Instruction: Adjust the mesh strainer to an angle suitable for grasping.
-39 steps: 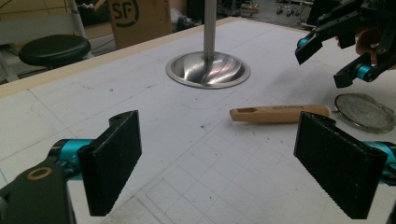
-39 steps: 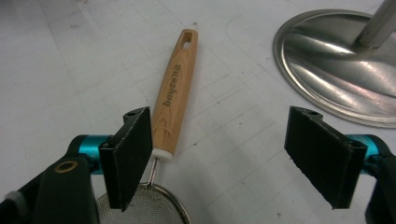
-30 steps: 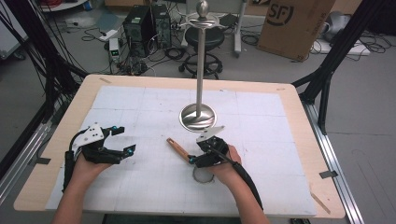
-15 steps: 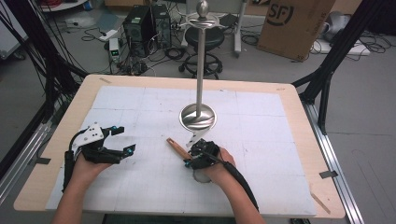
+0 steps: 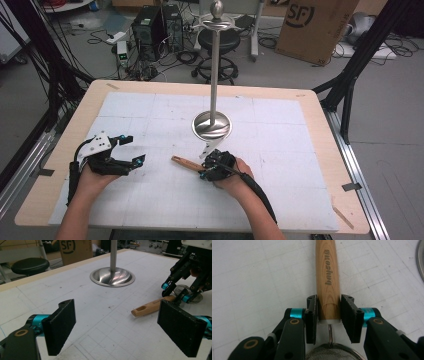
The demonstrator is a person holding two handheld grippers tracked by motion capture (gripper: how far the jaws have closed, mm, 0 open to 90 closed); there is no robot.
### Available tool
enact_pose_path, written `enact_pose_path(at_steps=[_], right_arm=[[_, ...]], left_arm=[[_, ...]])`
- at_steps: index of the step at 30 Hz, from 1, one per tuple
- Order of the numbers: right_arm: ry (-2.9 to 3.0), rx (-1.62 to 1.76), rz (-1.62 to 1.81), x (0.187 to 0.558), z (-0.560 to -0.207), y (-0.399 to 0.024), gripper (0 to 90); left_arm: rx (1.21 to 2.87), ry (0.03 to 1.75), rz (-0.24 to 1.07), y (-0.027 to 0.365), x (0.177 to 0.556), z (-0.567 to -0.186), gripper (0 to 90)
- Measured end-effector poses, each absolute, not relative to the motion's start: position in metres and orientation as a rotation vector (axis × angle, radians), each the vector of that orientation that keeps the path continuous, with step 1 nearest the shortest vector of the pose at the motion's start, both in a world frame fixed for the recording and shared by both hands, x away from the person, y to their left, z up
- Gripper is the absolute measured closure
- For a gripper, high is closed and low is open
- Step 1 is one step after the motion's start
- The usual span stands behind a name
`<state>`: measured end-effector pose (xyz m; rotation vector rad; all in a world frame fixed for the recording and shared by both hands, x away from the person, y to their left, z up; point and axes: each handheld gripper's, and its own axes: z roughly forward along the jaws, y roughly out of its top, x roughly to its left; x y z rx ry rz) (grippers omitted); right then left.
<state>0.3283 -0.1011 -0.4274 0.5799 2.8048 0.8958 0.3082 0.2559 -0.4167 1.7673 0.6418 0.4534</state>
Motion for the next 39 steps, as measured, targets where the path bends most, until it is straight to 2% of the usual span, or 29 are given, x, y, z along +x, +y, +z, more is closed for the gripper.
enact_pose_path(at_steps=[24, 34, 39], right_arm=[[2.952, 0.578, 0.613, 0.344, -0.416, -0.078, 65.9], [2.894, 0.572, 0.695, 0.336, -0.418, -0.085, 68.1], [2.833, 0.571, 0.823, 0.334, -0.405, -0.092, 69.9]], left_arm=[[1.778, 0.64, 0.452, 0.253, 0.309, -0.417, 15.9], [1.769, 0.641, 0.456, 0.255, 0.309, -0.415, 15.9], [1.764, 0.641, 0.458, 0.255, 0.309, -0.414, 15.9]])
